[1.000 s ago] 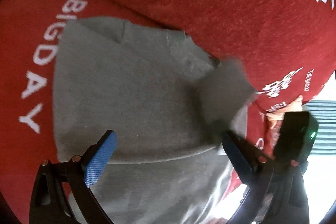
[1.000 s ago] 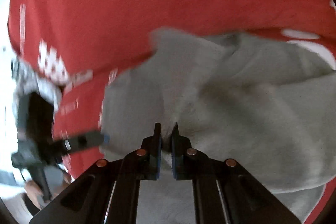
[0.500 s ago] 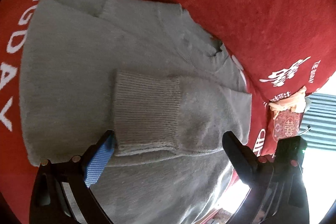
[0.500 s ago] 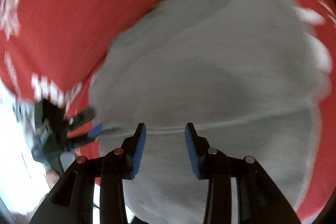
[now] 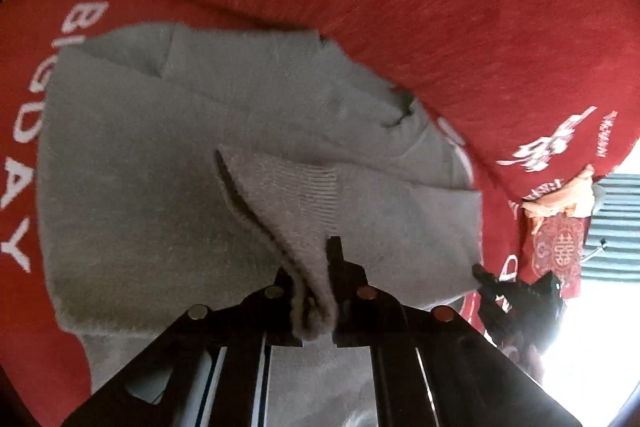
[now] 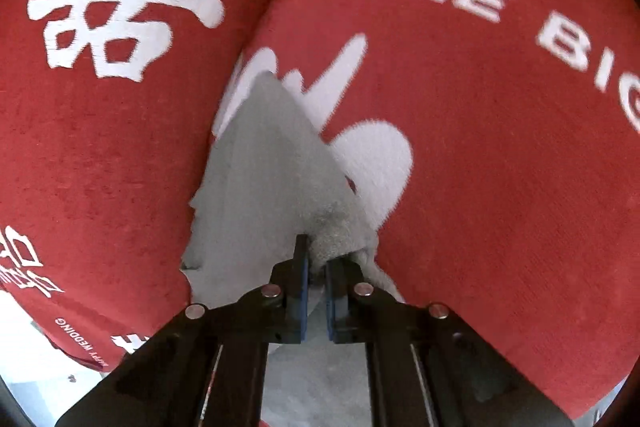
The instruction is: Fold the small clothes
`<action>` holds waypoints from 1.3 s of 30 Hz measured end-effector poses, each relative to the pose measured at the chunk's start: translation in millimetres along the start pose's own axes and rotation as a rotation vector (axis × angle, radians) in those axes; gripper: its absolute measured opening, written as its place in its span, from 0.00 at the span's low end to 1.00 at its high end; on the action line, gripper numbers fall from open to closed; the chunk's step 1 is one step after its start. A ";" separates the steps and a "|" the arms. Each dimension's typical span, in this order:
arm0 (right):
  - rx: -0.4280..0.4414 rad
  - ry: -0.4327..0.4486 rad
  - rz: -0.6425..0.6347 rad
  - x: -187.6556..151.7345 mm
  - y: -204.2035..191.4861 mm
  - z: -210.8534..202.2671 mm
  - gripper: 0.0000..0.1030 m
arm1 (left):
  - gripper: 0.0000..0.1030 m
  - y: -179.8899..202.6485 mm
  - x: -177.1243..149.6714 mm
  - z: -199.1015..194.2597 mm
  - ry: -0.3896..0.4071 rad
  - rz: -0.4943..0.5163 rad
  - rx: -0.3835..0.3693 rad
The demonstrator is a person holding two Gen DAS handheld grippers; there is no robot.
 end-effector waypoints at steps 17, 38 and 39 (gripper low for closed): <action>-0.139 -0.171 -0.287 -14.1 -0.2 -5.1 0.25 | 0.42 -53.3 -9.6 -36.3 0.014 0.059 0.338; -0.157 -0.107 -0.478 77.9 -57.8 37.0 0.07 | 0.42 -16.8 -3.9 -4.2 0.003 0.096 0.388; -0.159 -0.093 -0.495 78.0 -62.0 34.4 0.07 | 0.42 -16.1 -3.0 -5.0 0.005 0.100 0.392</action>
Point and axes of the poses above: each gripper's, at about its wrist camera, not at the fingertips, and z roughly the way its jaws point, y to its right, x to its top, the point moved 8 cm from there along z, roughly the way its jaws point
